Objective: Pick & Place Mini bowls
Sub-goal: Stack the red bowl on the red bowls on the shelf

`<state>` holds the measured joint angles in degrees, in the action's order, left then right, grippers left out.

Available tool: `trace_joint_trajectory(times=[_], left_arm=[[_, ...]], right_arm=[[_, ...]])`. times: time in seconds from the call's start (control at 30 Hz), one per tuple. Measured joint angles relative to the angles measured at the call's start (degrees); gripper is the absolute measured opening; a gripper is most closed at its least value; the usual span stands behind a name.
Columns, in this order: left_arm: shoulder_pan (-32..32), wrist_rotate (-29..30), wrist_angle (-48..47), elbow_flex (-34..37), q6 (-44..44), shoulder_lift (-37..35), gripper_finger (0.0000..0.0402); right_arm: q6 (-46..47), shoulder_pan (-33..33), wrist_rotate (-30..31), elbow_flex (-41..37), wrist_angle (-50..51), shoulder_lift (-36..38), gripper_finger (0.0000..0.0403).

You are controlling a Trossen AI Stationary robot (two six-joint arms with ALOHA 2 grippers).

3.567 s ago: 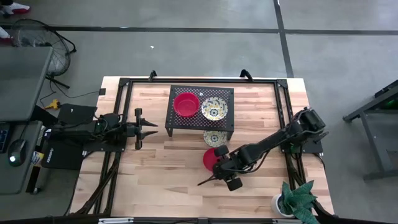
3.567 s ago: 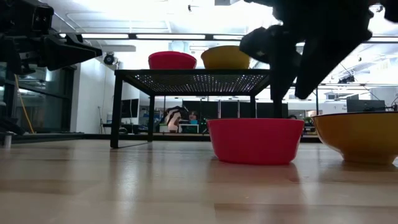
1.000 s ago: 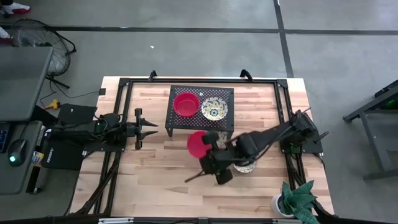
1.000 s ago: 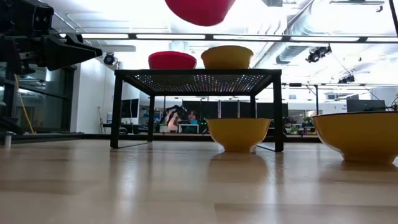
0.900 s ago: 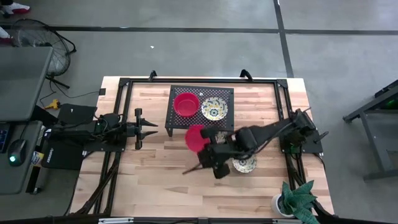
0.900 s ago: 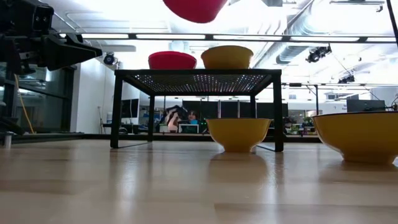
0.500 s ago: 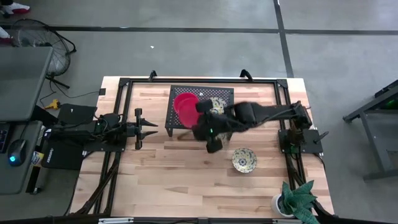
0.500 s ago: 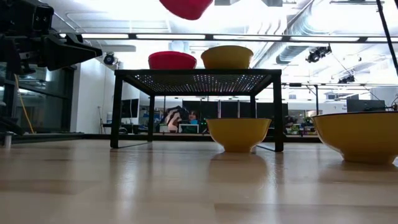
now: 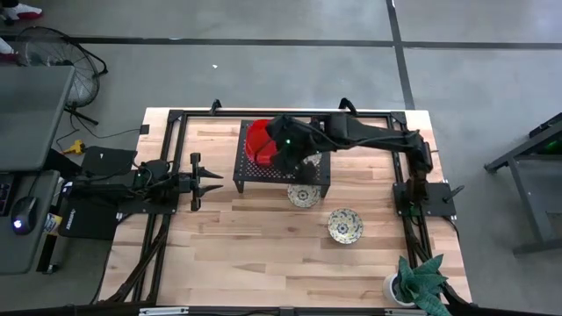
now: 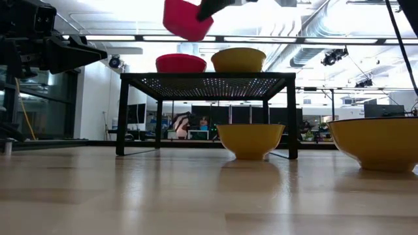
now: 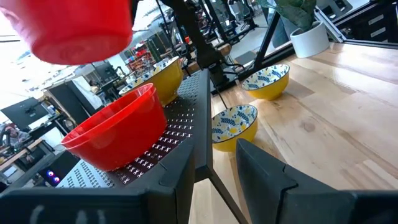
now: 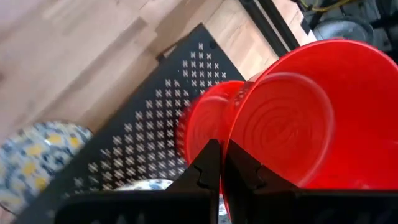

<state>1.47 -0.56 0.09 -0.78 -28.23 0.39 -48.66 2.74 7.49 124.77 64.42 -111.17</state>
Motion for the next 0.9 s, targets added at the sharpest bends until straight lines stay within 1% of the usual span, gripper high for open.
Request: trace_joint_trajectory(times=[0.1,0.27,0.4,0.73,0.9], left_arm=[[0.0,0.0,-0.01,0.0,0.0,-0.01,0.0113],[-0.01,-0.02,-0.01,0.0,0.0,0.0,0.0113],[-0.02,0.0,-0.01,0.0,0.0,-0.01,0.0113],[-0.02,0.02,-0.01,0.0,0.0,-0.01,0.0113],[-0.02,0.01,-0.01,0.0,0.0,0.0,0.0113]], right_arm=[[-4.43,0.86,-0.64,0.0,-0.09,-0.51,0.0],[-7.67,2.34,-3.56,0.02,0.48,-1.37,0.0],[-10.26,3.82,-3.43,0.01,0.22,-2.72,0.0],[-11.79,5.62,-3.34,0.0,1.35,-4.86,0.0],[-9.59,5.46,-2.97,0.02,0.66,-5.38,0.0]])
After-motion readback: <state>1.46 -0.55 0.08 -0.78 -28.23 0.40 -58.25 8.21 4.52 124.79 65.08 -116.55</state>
